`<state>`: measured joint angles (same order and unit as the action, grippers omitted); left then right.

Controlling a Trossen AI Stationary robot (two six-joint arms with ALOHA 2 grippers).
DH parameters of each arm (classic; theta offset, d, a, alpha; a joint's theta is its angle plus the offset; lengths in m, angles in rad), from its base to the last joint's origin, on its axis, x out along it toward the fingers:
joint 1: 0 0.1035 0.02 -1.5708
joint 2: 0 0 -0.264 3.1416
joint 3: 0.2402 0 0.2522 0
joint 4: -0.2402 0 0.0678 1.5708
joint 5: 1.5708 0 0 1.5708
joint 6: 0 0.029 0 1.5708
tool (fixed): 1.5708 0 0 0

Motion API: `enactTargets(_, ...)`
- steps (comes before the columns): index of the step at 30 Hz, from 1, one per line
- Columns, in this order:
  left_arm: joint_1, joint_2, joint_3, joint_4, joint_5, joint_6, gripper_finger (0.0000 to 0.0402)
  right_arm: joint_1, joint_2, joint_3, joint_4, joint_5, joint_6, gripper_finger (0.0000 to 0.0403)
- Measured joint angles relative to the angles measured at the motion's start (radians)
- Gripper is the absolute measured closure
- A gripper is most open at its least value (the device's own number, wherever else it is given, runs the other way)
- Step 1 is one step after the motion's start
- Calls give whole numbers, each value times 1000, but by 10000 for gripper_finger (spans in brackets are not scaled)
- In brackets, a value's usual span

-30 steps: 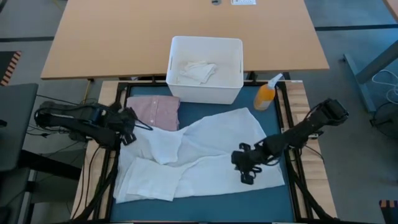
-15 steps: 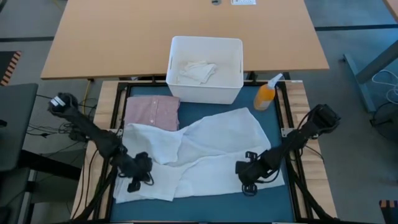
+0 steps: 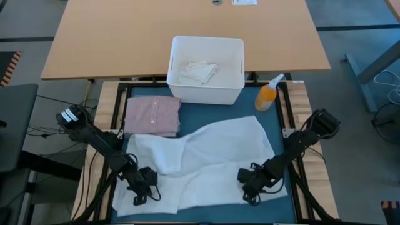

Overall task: Fold Laundry from Bin
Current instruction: Fold the white shirt

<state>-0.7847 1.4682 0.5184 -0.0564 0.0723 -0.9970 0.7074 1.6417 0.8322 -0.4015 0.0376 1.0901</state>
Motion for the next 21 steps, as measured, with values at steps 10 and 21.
enactTargets(10, 2, 33, 124, -178, 97, -2, 401, -1, -124, -5, -26, -40, 21, 381)
enactTargets(21, 13, -191, 240, -363, -122, 153, 391, -124, -376, 47, -227, -40, -201, 379)
